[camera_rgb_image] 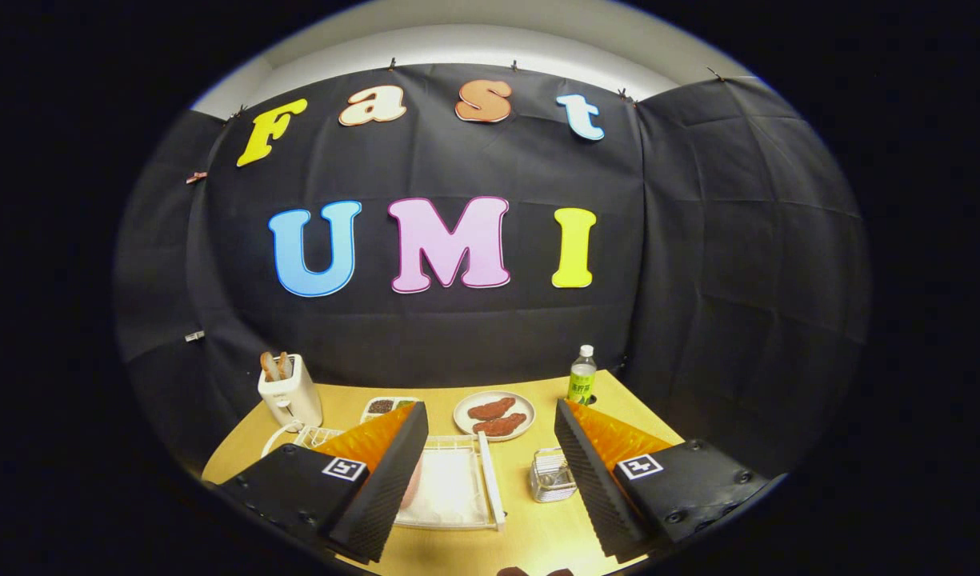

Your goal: Take the plate from the dish rack, then take the spoon from the basket and place it into the plate.

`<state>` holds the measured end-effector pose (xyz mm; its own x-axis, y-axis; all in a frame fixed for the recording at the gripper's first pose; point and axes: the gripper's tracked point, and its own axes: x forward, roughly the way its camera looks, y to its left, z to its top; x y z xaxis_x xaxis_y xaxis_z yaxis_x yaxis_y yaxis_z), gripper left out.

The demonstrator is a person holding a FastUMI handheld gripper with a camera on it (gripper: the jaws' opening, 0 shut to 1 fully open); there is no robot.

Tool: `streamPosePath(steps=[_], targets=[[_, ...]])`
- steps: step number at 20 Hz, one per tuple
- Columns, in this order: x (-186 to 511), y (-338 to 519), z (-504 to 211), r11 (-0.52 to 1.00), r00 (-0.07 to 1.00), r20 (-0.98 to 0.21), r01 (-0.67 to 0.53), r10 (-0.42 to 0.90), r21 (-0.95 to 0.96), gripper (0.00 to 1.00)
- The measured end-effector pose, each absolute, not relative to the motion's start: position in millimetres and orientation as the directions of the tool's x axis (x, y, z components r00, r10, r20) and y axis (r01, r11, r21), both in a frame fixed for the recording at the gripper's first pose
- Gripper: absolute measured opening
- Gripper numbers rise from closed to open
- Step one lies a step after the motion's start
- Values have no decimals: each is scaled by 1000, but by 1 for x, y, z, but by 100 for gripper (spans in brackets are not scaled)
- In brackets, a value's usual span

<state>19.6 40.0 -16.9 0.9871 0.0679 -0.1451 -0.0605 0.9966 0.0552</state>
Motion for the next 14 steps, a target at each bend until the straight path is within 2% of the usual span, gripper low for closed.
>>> streamPosePath(steps=[6,10,14], targets=[[70,77,-39,993,964,-242,-117,109,-16,98],[90,108,-77,986,919,-372,-158,130,-45,98],[104,124,-120,979,874,-477,-166,89,-121,98]])
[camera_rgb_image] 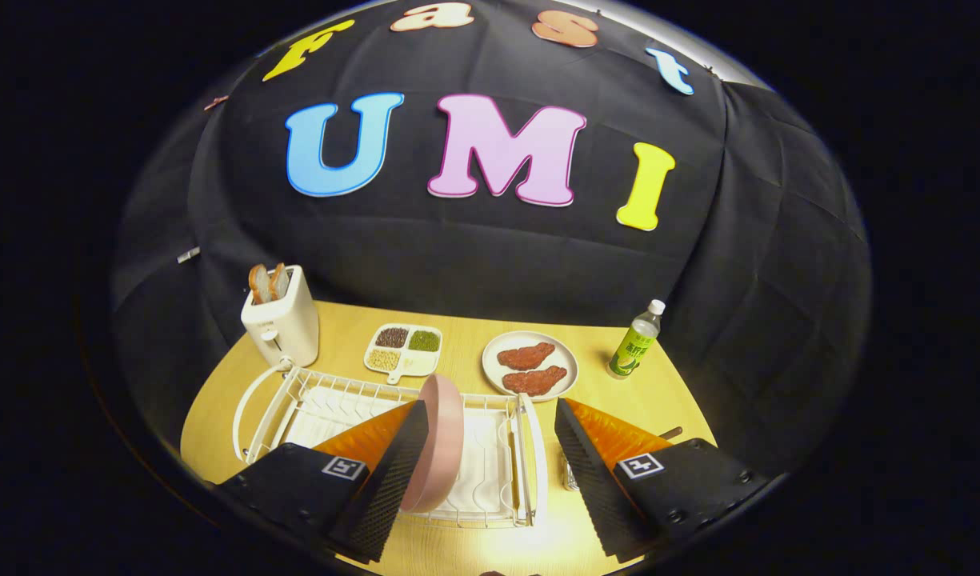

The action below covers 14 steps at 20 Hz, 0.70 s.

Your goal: Take the plate from the dish rack, then take the spoon from the basket and place it into the plate.

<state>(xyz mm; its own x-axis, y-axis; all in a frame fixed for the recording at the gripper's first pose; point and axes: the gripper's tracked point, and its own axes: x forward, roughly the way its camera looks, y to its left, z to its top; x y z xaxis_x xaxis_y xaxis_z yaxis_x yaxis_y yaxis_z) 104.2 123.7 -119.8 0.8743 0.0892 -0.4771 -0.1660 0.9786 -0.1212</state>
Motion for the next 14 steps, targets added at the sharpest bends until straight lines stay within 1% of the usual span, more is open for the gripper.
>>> streamPosePath(steps=[3,6,8,9,10,13,14], targets=[[114,129,-147,975,838,-542,-164,58,-150,96],[122,131,-171,984,796,-604,-132,35,-117,92],[124,130,-185,991,767,-641,-98,16,-93,83],[125,131,-190,992,758,-652,-90,14,-83,74],[126,131,-193,993,753,-657,-84,9,-82,70],[126,140,-199,995,744,-668,-87,29,-54,31],[128,142,-197,995,750,-661,-87,33,-50,27]])
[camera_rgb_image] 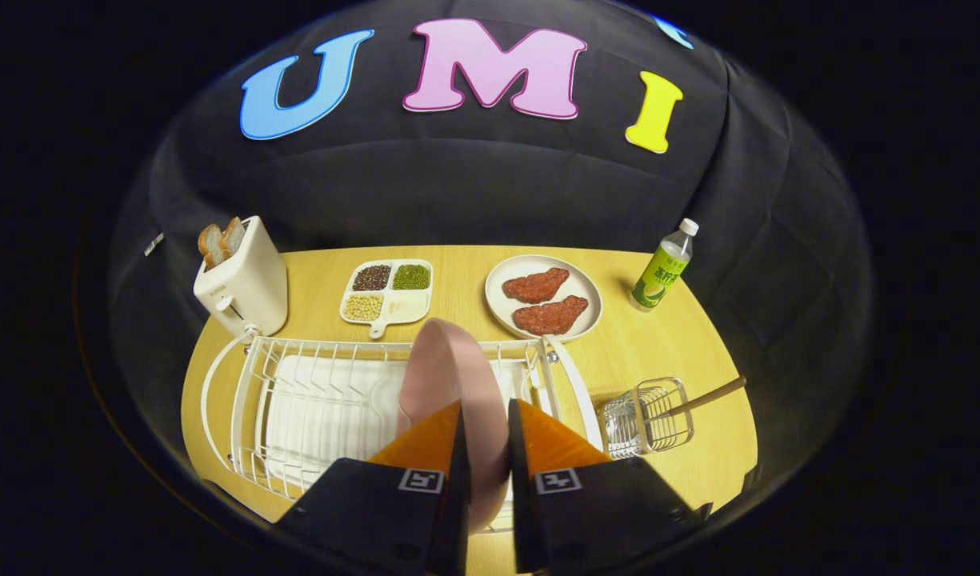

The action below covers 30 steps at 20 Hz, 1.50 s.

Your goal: Take the plate from the dish rack, then take the spoon from the basket and place it into the plate.

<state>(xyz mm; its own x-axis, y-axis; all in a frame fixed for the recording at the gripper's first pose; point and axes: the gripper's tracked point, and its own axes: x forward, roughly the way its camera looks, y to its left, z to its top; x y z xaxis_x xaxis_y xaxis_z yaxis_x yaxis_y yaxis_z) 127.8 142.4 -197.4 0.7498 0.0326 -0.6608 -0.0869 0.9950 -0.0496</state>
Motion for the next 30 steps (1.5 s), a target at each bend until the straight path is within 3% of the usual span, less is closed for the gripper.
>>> streamPosePath(steps=[5,17,22,30], targets=[[128,145,-188,991,795,-607,-98,22,-92,21],[139,129,-154,977,858,-511,-60,-54,-205,21],[129,106,-145,995,845,-534,-35,-21,-94,20],[44,86,-154,985,775,-609,-124,172,121,20]])
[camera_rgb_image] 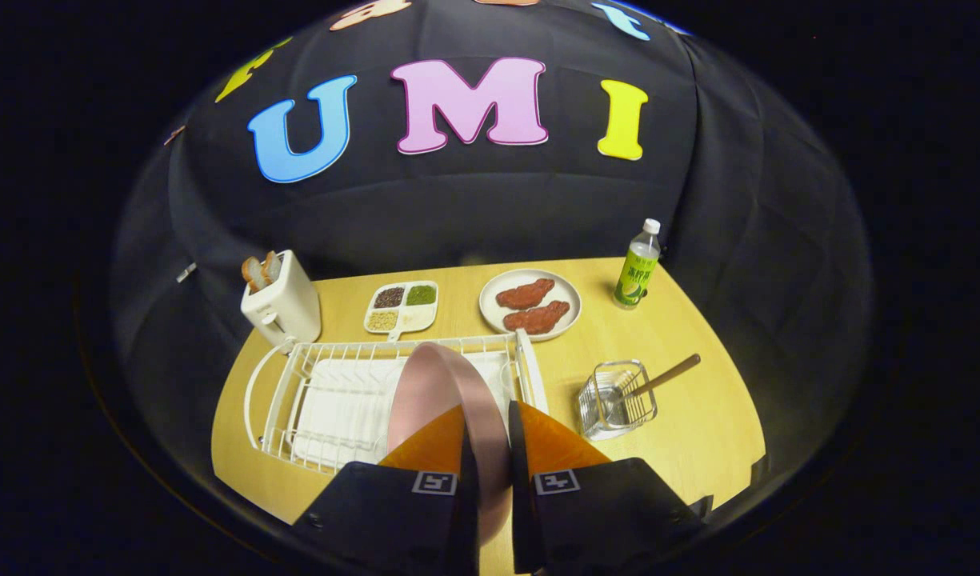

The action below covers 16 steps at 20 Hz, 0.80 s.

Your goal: Take the plate from the dish rack, then take the spoon from the basket and place it into the plate.

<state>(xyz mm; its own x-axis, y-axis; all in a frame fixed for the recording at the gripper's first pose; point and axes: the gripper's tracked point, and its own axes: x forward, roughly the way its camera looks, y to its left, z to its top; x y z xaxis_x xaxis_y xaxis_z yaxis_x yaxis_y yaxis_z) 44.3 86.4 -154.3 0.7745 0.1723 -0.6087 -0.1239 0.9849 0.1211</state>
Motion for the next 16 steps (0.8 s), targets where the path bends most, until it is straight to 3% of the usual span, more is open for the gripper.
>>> streamPosePath(steps=[9,16], targets=[[-55,87,-182,918,663,-638,-230,391,323,20],[-72,69,-254,880,545,-698,-194,464,433,20]])
